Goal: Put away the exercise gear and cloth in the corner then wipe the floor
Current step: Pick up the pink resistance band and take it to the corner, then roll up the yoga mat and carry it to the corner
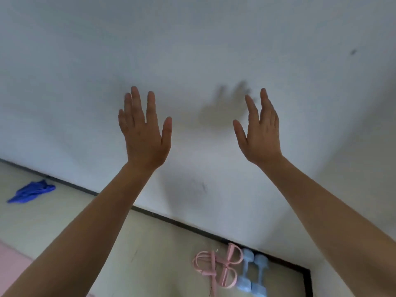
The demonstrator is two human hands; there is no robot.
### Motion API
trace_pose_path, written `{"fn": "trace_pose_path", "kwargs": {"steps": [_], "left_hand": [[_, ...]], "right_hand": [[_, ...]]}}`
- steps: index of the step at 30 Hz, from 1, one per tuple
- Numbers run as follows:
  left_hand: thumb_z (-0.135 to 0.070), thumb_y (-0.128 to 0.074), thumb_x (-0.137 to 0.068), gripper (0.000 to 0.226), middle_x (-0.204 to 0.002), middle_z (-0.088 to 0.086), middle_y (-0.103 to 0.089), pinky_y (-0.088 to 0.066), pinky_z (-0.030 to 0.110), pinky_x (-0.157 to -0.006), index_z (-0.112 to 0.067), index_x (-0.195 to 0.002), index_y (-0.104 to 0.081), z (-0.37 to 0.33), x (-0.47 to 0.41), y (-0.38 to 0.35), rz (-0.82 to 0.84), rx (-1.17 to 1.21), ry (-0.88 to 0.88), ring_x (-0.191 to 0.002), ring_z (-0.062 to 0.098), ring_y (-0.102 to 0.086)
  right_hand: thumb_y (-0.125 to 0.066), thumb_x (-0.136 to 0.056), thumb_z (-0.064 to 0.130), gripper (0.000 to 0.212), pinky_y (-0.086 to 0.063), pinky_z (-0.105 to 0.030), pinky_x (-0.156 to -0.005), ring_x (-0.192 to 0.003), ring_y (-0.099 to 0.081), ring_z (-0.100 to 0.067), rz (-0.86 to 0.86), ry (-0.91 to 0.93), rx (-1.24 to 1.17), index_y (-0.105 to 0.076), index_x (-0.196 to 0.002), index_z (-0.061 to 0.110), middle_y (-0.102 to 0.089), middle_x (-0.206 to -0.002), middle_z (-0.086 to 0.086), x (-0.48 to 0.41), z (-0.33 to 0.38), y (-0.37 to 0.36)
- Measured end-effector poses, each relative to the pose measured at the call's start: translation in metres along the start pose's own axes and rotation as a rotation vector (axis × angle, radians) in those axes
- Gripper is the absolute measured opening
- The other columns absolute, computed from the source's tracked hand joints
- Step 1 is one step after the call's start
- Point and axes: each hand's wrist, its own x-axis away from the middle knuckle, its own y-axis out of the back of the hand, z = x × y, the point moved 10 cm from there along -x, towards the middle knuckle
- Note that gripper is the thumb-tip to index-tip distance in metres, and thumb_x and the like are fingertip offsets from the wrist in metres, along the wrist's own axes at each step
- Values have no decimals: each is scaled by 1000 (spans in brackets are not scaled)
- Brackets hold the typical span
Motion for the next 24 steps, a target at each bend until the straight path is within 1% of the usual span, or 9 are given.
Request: {"fn": "trace_pose_path", "kwargs": {"steps": [2,4,7,10,12,14,17,21,24], "left_hand": [[-45,-32,-105,63,-164,19,-8,-14,54,-120,-12,-157,-18,4,11,41,-98,-12,119,-152,33,-6],[-44,-34,-105,63,-164,19,-10,-17,54,-119,-11,-157,-19,8,37,71,-153,-20,214,-152,33,-8],[-44,-35,-104,63,-163,21,-13,-21,57,-117,-8,-155,-24,16,93,98,-121,-131,271,-150,38,-13],[-46,-35,-103,65,-162,23,-14,-22,60,-115,-8,-154,-26,40,147,139,-57,-275,331,-150,41,-14],[-49,-32,-102,66,-162,22,-14,-21,61,-116,-10,-155,-25,62,178,182,-30,-379,379,-150,41,-13],[-49,-31,-102,66,-162,23,-16,-21,61,-116,-10,-154,-27,80,202,237,-49,-485,407,-149,41,-14],[-49,-30,-102,66,-160,25,-18,-23,60,-115,-8,-154,-29,104,236,327,-104,-616,461,-149,42,-16],[-47,-32,-101,66,-161,24,-16,-22,61,-114,-9,-155,-26,135,298,437,-174,-723,569,-149,41,-15],[-46,-33,-101,65,-161,24,-17,-22,61,-114,-9,-154,-26,158,360,508,-190,-779,612,-149,41,-16]], "right_hand": [[-48,-103,37,60,-26,-46,-117,-148,-26,-38,-50,54,-84,-33,-153,6,-20,-159,-28,-9,12,26],[-50,-102,36,61,-27,-46,-117,-148,-25,-37,-57,120,-154,-33,-152,6,-20,-159,-28,-7,27,37],[-49,-102,38,63,-25,-48,-117,-148,-23,-37,39,202,-243,-30,-154,8,-17,-160,-27,12,59,24],[-45,-102,42,65,-25,-51,-116,-148,-22,-38,159,181,-372,-25,-155,10,-13,-161,-26,38,113,3],[-45,-102,41,65,-27,-51,-116,-146,-26,-39,213,247,-464,-25,-156,10,-13,-161,-26,57,170,2],[-46,-102,41,65,-27,-50,-116,-144,-29,-40,228,363,-540,-26,-156,10,-14,-162,-25,72,236,15],[-47,-102,40,64,-27,-49,-115,-142,-31,-40,222,491,-642,-27,-155,10,-13,-162,-25,90,331,50],[-48,-101,39,63,-33,-47,-111,-134,-39,-41,185,593,-733,-31,-154,10,-18,-161,-24,120,445,103],[-47,-101,40,63,-34,-47,-110,-131,-42,-41,173,661,-777,-32,-154,11,-20,-160,-24,156,530,139]]}}
